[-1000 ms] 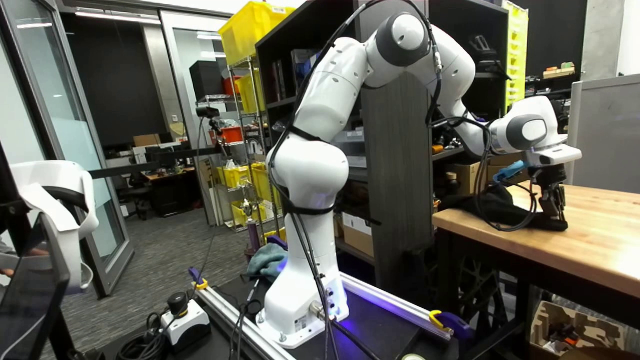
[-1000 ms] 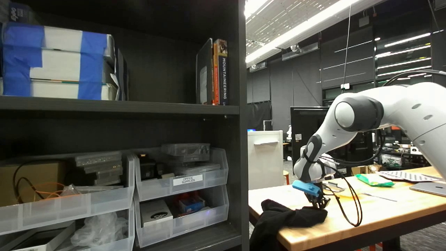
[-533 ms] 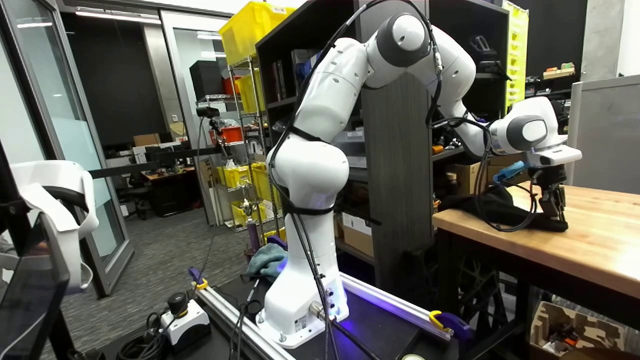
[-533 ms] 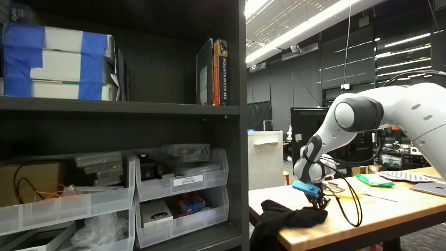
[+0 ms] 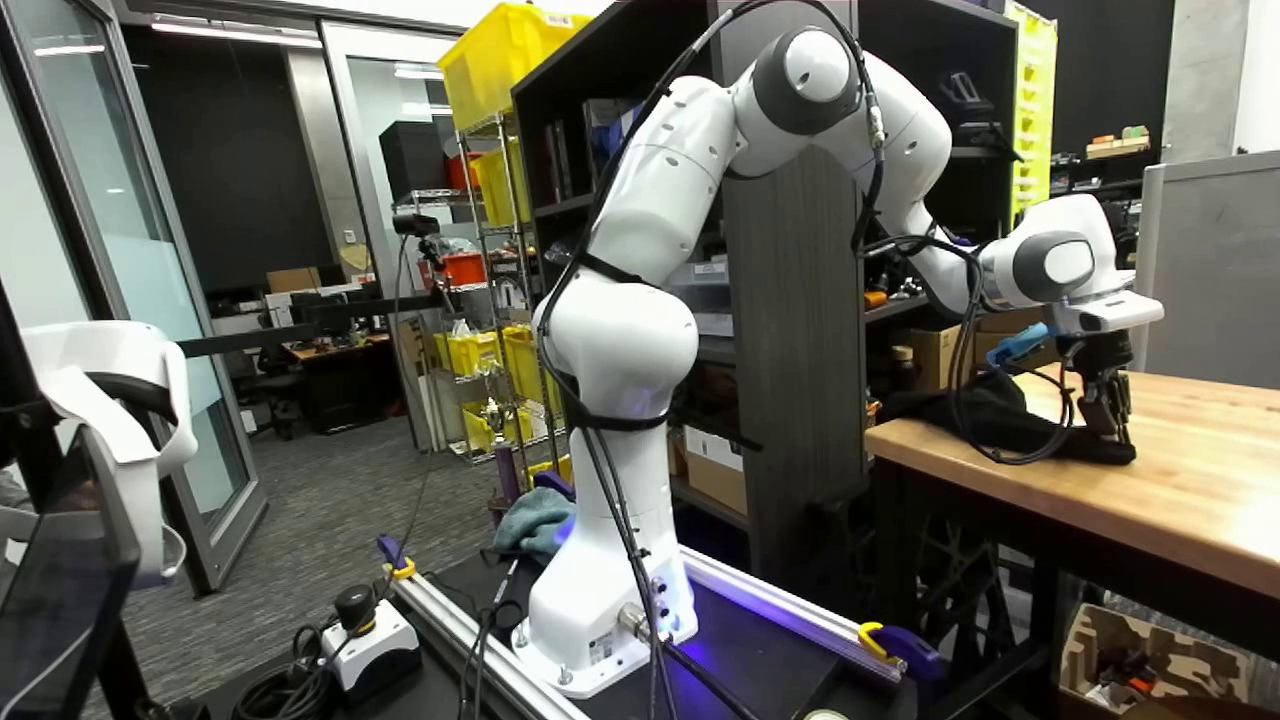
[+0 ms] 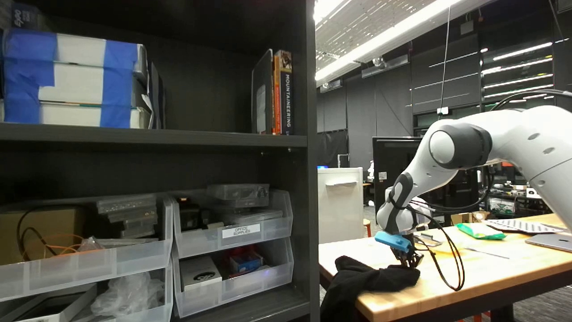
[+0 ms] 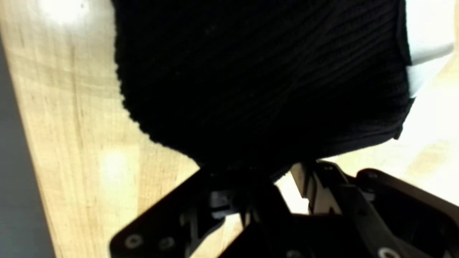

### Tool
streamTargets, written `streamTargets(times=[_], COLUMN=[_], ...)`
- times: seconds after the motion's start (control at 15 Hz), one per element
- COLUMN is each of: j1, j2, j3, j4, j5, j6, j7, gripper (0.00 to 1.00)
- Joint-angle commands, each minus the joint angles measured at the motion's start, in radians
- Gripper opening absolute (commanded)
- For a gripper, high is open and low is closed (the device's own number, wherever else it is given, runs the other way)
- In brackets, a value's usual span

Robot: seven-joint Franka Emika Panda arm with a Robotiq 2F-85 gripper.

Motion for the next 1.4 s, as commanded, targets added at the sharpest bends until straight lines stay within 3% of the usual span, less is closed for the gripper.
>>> streamTargets(times=[0.0, 0.07, 0.2, 0.53, 0.67, 0.73, 0.87, 1.33], j1=[0.012, 0.014, 0.016, 0.024, 0.022, 0.020, 0.016, 0.003], j2=[0.006, 0.005, 0.008, 0.015, 0.019, 0.021, 0.025, 0.024], j3=[-0.014, -0.018, -0.020, -0.029, -0.029, -0.028, -0.026, -0.023], j4=[0.004, 0.007, 0.010, 0.009, 0.012, 0.012, 0.015, 0.030], j5=[0.014, 0.012, 0.011, 0.006, 0.009, 0.013, 0.020, 0.043], j6=[0.003, 0.001, 0.003, 0.008, 0.009, 0.012, 0.013, 0.015], j7=[-0.008, -0.004, 0.000, 0.014, 0.014, 0.015, 0.014, 0.017], gripper=[0.53, 0.53, 0.63, 0.95, 1.00, 0.66, 0.68, 0.16])
